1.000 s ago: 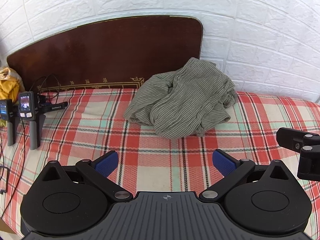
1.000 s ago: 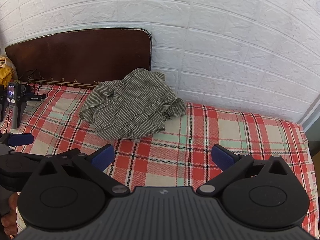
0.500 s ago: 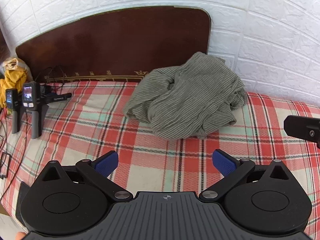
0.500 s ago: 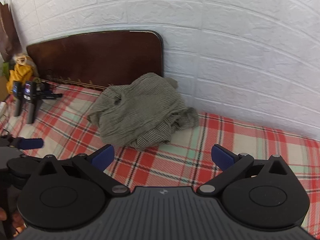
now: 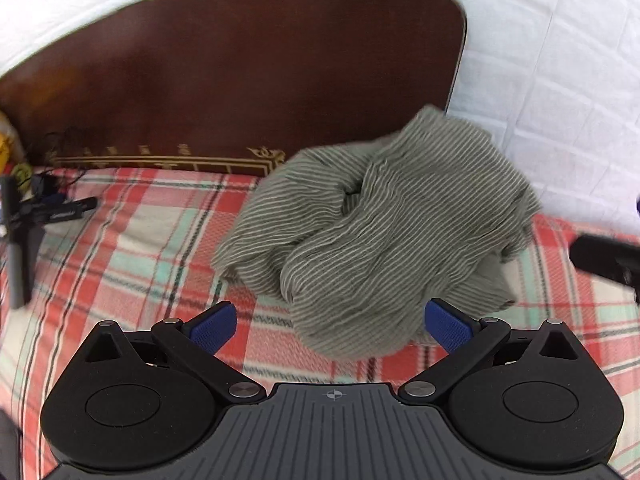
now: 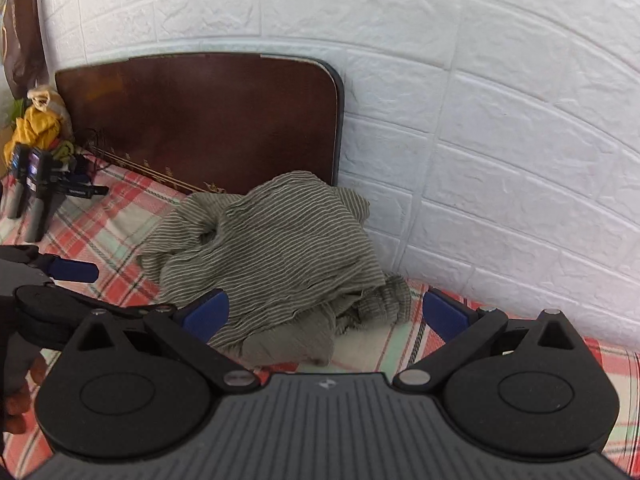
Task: Fold clothes
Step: 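Reach both grippers into the striped shirt and close them on the fabric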
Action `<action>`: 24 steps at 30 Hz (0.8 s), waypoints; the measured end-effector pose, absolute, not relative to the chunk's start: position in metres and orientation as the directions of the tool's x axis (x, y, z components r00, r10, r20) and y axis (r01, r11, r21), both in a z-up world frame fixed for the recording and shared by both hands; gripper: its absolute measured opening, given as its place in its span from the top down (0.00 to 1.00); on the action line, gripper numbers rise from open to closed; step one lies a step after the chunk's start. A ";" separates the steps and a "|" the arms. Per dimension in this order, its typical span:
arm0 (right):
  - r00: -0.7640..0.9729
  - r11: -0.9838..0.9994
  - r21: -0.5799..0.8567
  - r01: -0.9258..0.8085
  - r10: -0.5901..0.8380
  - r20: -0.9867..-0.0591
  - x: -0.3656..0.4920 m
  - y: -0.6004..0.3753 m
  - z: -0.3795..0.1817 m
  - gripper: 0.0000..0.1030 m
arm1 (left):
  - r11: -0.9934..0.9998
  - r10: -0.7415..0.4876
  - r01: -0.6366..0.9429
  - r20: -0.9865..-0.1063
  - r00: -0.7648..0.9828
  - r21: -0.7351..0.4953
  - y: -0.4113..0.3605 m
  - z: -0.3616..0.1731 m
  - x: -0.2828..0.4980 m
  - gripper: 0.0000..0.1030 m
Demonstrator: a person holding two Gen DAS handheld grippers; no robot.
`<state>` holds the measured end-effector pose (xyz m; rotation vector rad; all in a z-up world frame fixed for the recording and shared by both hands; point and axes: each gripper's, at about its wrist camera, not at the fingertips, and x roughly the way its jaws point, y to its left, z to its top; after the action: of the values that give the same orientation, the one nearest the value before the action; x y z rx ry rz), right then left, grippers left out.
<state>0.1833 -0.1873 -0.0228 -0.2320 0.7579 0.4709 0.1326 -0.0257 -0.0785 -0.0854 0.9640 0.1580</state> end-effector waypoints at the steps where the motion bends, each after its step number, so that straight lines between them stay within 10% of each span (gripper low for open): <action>1: 0.627 0.874 -0.034 -0.484 0.320 -0.710 0.190 -0.185 -0.029 0.00 | 0.987 0.096 -0.160 -0.829 0.551 0.007 -0.025 -0.084 0.139 0.00; 17: 0.543 0.898 0.048 -0.437 0.305 -0.782 0.258 -0.171 -0.092 0.01 | 0.986 -0.024 -0.136 -0.895 0.446 -0.094 0.008 -0.141 0.193 0.00; 24: 0.518 0.909 0.067 -0.411 0.293 -0.804 0.262 -0.167 -0.098 0.34 | 0.988 -0.047 -0.108 -0.873 0.486 -0.113 0.007 -0.131 0.183 0.27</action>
<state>0.2624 -0.1667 -0.0982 -0.1382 0.9359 0.4240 0.1829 0.0071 -0.1312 -0.1601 1.0639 0.0376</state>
